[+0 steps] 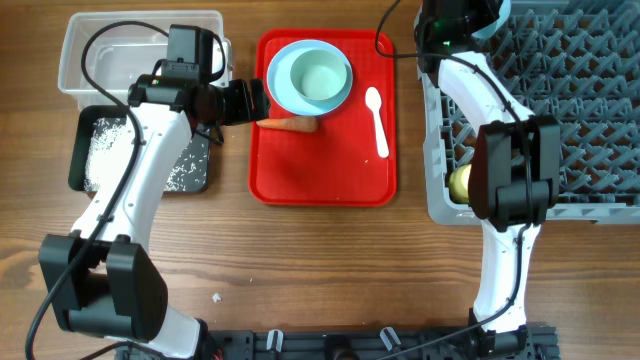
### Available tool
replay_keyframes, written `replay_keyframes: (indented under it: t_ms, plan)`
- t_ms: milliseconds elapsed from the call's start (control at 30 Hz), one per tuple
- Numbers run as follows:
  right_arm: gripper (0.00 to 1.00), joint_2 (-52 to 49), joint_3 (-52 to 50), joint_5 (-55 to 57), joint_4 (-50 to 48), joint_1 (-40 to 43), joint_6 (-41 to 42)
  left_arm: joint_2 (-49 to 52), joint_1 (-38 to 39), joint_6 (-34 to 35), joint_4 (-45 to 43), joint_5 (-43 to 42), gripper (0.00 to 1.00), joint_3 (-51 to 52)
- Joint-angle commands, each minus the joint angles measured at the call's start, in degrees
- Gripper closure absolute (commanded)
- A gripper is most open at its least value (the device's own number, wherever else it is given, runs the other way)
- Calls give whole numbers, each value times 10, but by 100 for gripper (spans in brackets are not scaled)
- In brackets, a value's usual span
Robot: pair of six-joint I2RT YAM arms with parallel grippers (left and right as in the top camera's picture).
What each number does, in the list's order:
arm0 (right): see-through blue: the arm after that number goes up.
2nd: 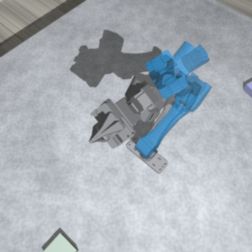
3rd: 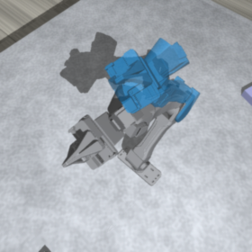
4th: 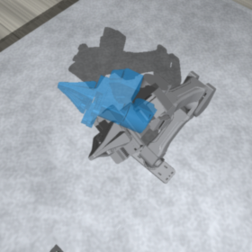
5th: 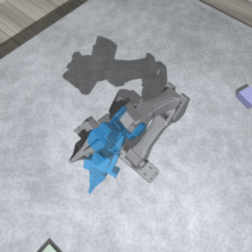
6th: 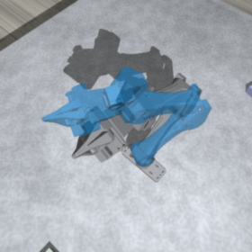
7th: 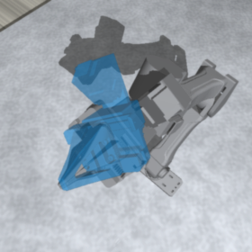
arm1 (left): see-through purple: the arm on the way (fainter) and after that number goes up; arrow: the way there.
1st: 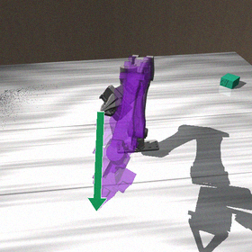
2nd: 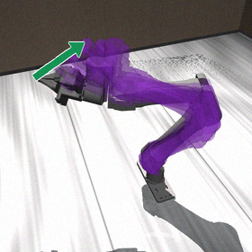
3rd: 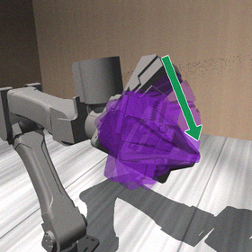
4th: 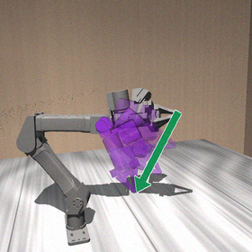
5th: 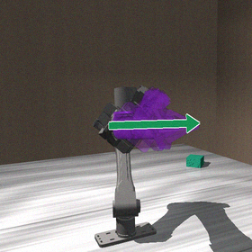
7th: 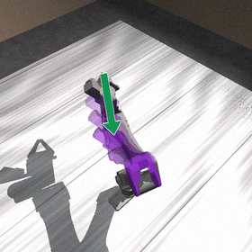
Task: Sort waste into correct bins and load items into the dishwasher rack
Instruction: 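Carry the light blue bowl right and place it in the grey rack, then return the right gripper to the plate and grasp the mint bowl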
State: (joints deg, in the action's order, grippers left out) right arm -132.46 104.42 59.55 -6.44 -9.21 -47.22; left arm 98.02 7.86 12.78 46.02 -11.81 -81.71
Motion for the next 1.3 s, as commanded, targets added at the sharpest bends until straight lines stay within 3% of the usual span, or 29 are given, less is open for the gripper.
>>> replay_keyframes:
  t_ms: [0,100,367,533,867,1067,1167,1267]
  plan:
    - [94,-13,7,-3,28,-6,3,1,-3,-1,-2,2,0,0]
    - [86,-13,7,-5,70,-10,17,1,-3,-1,-2,2,0,0]
    - [47,-13,7,-8,136,-19,68,1,-3,-1,-2,2,0,0]
    - [2,-12,7,-9,131,-34,71,1,-3,-1,-2,2,0,0]
    - [0,6,7,-9,102,-71,71,1,-3,-1,-2,2,0,0]
    - [0,70,7,-13,57,-81,93,1,-3,-1,-2,2,0,0]
    - [0,94,7,-13,100,-97,152,1,-3,-1,-2,2,0,0]
    - [0,108,7,-36,217,-129,255,1,-3,-1,-2,2,0,0]
